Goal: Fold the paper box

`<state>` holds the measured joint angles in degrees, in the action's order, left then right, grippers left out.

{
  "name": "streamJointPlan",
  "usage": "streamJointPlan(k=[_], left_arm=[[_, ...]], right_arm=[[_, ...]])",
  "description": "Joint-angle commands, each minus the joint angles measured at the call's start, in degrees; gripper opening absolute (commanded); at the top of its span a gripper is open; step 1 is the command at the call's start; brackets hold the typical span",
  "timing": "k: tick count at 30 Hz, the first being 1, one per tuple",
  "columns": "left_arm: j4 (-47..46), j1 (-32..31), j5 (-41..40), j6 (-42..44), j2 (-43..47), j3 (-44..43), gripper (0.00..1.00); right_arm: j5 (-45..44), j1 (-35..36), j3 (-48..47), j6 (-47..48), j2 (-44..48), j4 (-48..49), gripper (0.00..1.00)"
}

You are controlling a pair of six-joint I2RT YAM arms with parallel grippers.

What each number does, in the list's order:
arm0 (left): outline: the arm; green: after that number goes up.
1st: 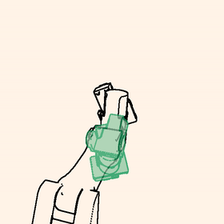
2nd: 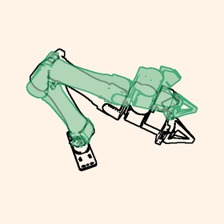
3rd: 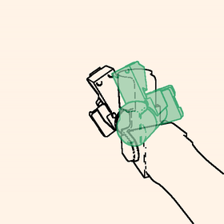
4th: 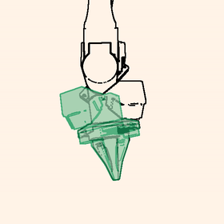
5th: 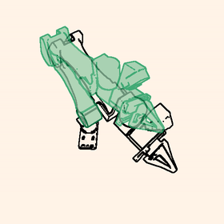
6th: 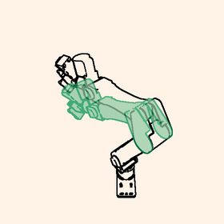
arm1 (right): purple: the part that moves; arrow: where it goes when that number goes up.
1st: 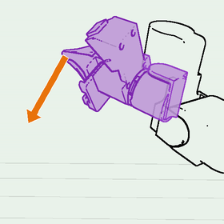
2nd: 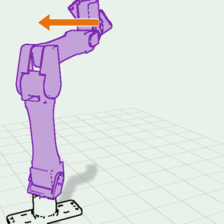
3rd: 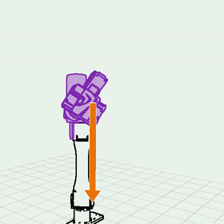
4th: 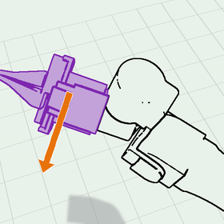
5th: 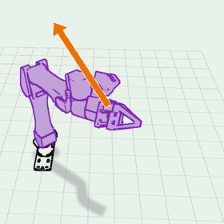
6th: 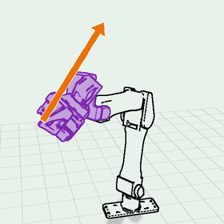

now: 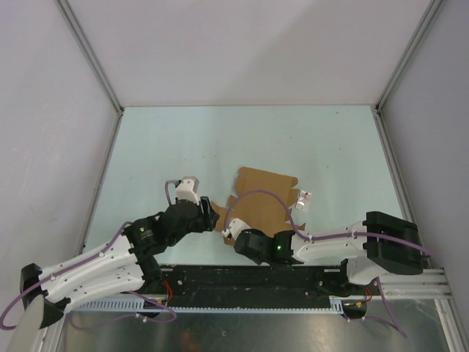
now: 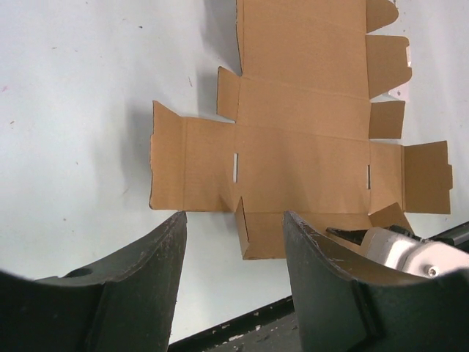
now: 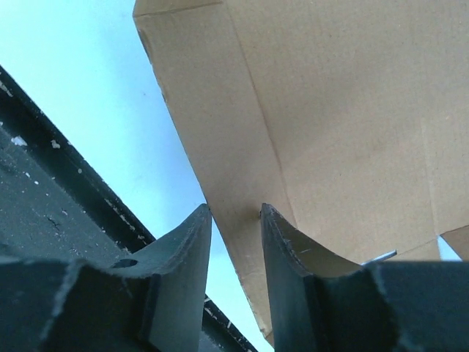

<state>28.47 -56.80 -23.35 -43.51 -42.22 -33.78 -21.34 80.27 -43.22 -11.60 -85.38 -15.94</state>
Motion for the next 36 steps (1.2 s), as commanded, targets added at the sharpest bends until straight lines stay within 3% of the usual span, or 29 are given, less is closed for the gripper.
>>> streamJointPlan(k=[1, 4, 9, 17, 25, 36], left_arm=[[0.01, 0.46, -0.29, 0.18, 0.73, 0.56, 0.6], [-0.08, 0.46, -0.38, 0.18, 0.91, 0.73, 0.6], [0.01, 0.46, -0.47, 0.18, 1.43, 0.91, 0.6], [0.01, 0.46, -0.46, 0.09, 1.96, 1.44, 0.6], [0.01, 0.46, -0.29, 0.18, 3.19, 1.26, 0.6], [-0.08, 0.46, 0.33, 0.0, 3.63, 1.44, 0.6]], right_arm=[[0.51, -1.25, -0.72, -0.09, 0.13, 1.71, 0.37], [-0.19, -1.7, -0.81, -0.36, 0.83, 1.53, 0.34], [-0.63, -2.92, -0.81, -1.15, 2.59, 1.18, 0.19], [0.86, -3.37, -0.81, -0.36, 7.5, 0.21, 0.1], [7.01, -6.79, -0.72, -2.2, 12.96, -0.32, 0.09], [23.35, -20.93, 2.7, -8.96, 15.78, 3.28, 0.11]])
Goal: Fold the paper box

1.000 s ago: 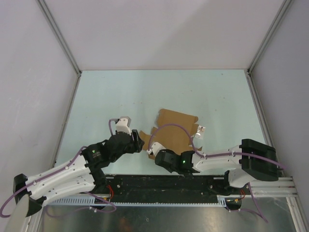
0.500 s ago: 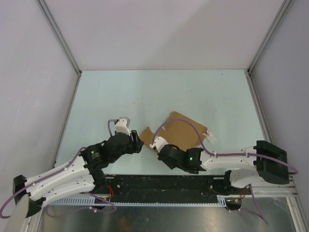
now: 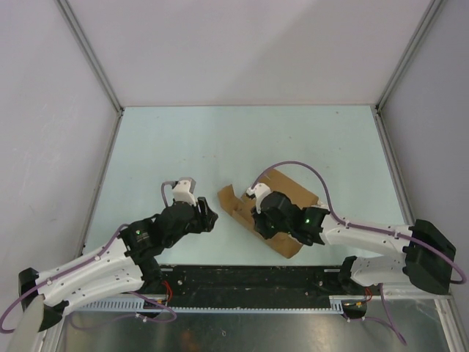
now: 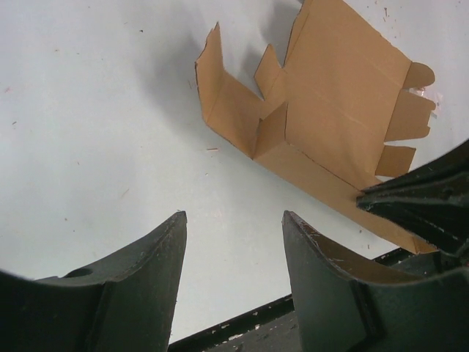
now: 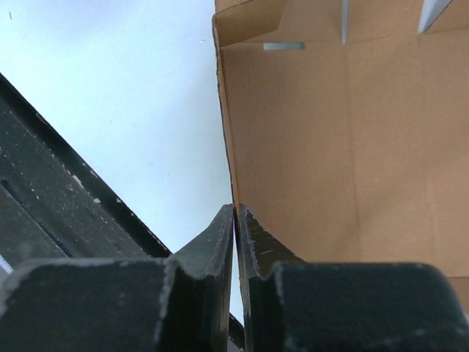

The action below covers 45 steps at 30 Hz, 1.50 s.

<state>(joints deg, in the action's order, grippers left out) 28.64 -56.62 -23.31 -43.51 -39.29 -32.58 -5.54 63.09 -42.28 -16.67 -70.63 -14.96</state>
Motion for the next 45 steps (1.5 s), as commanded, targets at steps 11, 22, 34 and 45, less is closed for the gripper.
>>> streamJointPlan(k=[11, 22, 34, 45], left_arm=[[-0.25, 0.28, 0.55, 0.0, 0.7, 0.15, 0.6], [-0.25, 0.28, 0.72, 0.09, 0.18, -0.12, 0.6], [-0.34, 0.28, 0.37, 0.18, -1.14, -1.0, 0.6], [-0.43, 0.28, 0.28, 0.26, -2.28, -0.82, 0.59]], right_arm=[[17.49, -9.91, 7.91, -9.35, -0.3, 11.35, 0.12], [19.69, -14.31, 11.78, -10.76, -3.28, 14.08, 0.13], [19.17, -16.94, 13.45, -10.41, -4.16, 14.52, 0.16], [20.65, -20.02, 14.77, -9.52, -5.22, 16.17, 0.16]])
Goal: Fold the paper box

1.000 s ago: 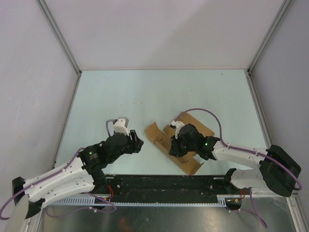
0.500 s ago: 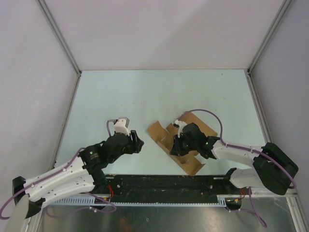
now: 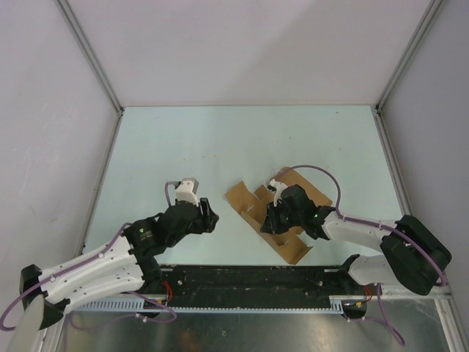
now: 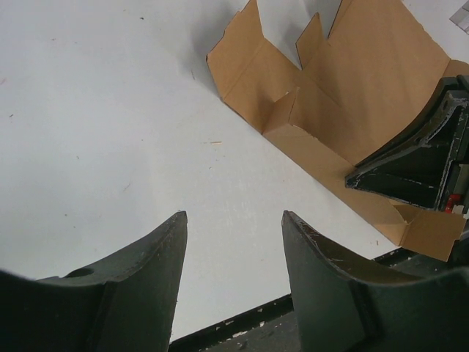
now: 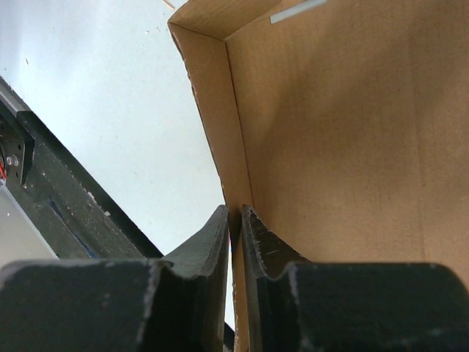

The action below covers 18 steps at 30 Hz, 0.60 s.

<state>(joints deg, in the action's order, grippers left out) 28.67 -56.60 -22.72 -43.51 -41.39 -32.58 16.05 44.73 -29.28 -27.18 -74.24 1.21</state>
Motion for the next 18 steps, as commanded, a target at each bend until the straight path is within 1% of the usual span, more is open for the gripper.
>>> streamJointPlan(k=[1, 9, 14, 16, 18], left_arm=[[-0.45, 0.26, -0.31, 0.26, -0.1, -0.82, 0.6], [-0.36, 0.26, -0.48, 0.61, 0.08, -0.82, 0.6], [-0.28, 0.26, -0.31, 0.7, -0.01, -1.0, 0.59], [-0.28, 0.26, -0.31, 0.79, 0.16, -1.0, 0.59], [-0.28, 0.26, -0.48, 0.88, 0.34, -1.08, 0.59]], right_arm=[[0.02, -1.92, 2.03, 0.81, -1.87, 0.37, 0.16], [2.93, -4.03, 3.0, 0.29, -3.19, 2.65, 0.16], [3.28, -4.04, 2.56, 1.16, -0.66, 1.78, 0.17], [3.02, -3.43, 2.03, 2.04, 1.02, 0.55, 0.23], [2.58, -2.9, 0.54, 3.44, 4.27, -2.69, 0.34]])
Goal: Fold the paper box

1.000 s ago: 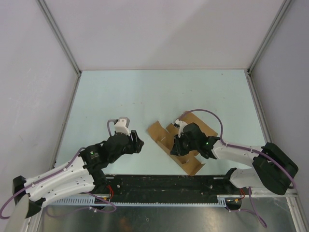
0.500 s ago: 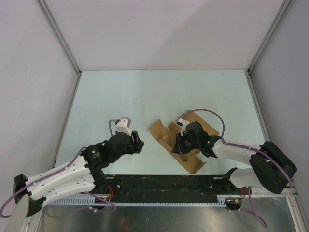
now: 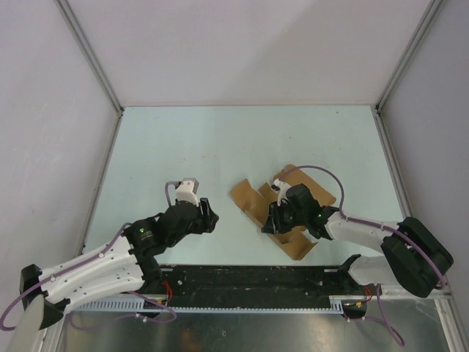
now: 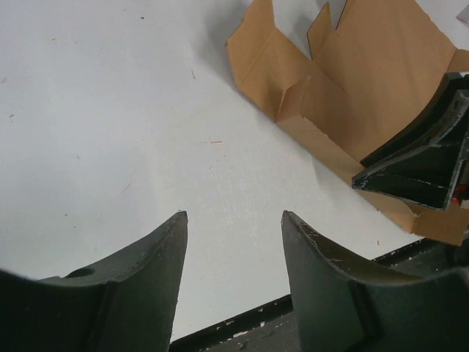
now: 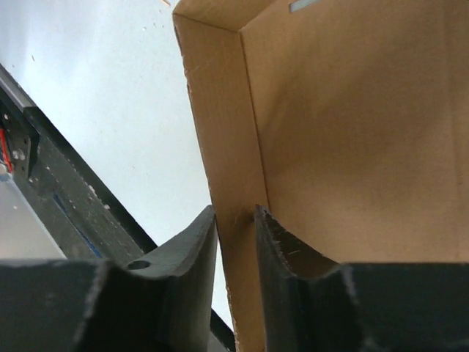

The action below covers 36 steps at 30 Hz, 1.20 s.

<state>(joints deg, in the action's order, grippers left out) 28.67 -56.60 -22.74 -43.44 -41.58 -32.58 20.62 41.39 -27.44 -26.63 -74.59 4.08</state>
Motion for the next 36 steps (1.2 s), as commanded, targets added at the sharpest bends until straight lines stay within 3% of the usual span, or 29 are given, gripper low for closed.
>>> streamJointPlan(k=[1, 3, 11, 15, 17, 18, 21, 30, 36], left_arm=[[-0.28, 0.26, -0.46, 0.9, 0.8, -1.08, 0.59], [-0.28, 0.26, -0.55, 0.99, 0.98, -1.17, 0.59], [-0.28, 0.35, -0.64, 1.25, 0.98, -1.52, 0.6], [-0.36, 0.26, -0.99, 1.96, 0.89, -2.14, 0.6], [-0.28, 0.26, -1.16, 2.48, 0.63, -2.75, 0.6], [-0.28, 0.26, -1.08, 2.66, 0.45, -2.84, 0.6], [-0.36, 0.26, -0.81, 3.1, 0.8, -3.28, 0.6], [-0.36, 0.26, -1.25, 2.84, 0.98, -3.02, 0.61], [-0.36, 0.26, -1.52, 3.01, 0.36, -3.19, 0.61]], right_arm=[[-2.25, 1.06, -1.99, 3.34, 5.84, -7.66, 0.36], [-2.6, 1.41, -3.66, 4.04, 9.52, -9.34, 0.41], [-7.33, 2.64, -9.38, 0.19, 15.17, -18.39, 0.45], [-32.13, 2.56, -12.63, -15.34, 16.93, -30.94, 0.49], [-39.92, 1.16, -13.6, -27.12, 17.98, -41.75, 0.54], [-40.65, -1.11, -13.69, -29.77, 18.33, -44.65, 0.6], [-40.84, -4.03, -13.69, -35.58, 19.39, -53.09, 0.62], [-43.91, -4.91, -13.6, -40.34, 20.36, -60.49, 0.67], [-40.93, -7.45, -9.49, -38.59, 20.36, -53.59, 0.67]])
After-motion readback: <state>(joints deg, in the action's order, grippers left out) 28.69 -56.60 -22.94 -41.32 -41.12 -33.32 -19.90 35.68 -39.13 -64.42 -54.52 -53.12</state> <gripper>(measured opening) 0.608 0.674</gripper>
